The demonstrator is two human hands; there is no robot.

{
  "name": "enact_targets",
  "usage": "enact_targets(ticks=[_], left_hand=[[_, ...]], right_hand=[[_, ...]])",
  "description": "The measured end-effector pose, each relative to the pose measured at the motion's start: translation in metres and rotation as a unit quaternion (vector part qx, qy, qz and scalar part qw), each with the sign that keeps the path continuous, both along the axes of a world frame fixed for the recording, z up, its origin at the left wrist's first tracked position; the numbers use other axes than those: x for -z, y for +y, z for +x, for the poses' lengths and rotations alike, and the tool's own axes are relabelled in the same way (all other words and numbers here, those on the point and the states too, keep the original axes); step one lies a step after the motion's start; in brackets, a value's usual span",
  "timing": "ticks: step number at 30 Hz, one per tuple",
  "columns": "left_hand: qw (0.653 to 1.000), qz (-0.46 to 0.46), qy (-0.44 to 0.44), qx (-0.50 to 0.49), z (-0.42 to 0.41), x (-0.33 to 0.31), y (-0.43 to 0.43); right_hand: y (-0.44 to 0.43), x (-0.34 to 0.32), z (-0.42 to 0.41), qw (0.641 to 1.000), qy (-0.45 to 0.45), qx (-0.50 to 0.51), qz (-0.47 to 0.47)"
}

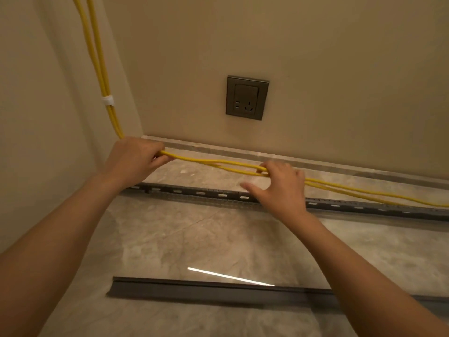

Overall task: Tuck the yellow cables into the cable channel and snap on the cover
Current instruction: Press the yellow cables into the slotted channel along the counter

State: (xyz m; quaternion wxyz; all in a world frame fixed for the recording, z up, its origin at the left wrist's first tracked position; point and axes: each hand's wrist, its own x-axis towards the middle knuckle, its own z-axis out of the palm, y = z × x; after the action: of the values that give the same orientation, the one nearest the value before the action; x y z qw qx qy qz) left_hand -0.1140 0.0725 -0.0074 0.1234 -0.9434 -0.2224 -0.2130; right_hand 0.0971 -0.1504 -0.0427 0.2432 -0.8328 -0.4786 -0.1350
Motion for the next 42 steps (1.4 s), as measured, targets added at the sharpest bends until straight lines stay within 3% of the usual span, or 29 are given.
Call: enact_targets(ticks=[3, 9, 27, 30, 34, 42], left_hand=[[0.998, 0.026, 0.045, 0.021, -0.002, 0.001, -0.002], [0.997, 0.042, 0.056, 0.023, 0.002, 0.001, -0.009], [0.995, 0.053, 0.056, 0.066, 0.021, -0.002, -0.034], [0.995, 0.051, 0.055, 0.059, 0.028, -0.003, -0.036], [0.998, 0.002, 0.068, 0.017, 0.033, -0.005, -0.035], [0.989, 0.0, 0.145, 0.021, 0.043, 0.0, -0.042]], right_hand=[[-0.006, 0.021, 0.003, 0.99, 0.008, -0.039, -0.135], [-0.004, 0.026, 0.009, 0.991, -0.005, -0.035, -0.132], [-0.028, 0.004, 0.036, 0.955, -0.082, 0.013, -0.286], [-0.038, 0.001, 0.037, 0.97, -0.068, 0.001, -0.233], [-0.046, -0.009, 0.034, 0.994, -0.06, 0.006, -0.095], [-0.048, -0.034, 0.016, 0.985, -0.116, -0.01, 0.124]])
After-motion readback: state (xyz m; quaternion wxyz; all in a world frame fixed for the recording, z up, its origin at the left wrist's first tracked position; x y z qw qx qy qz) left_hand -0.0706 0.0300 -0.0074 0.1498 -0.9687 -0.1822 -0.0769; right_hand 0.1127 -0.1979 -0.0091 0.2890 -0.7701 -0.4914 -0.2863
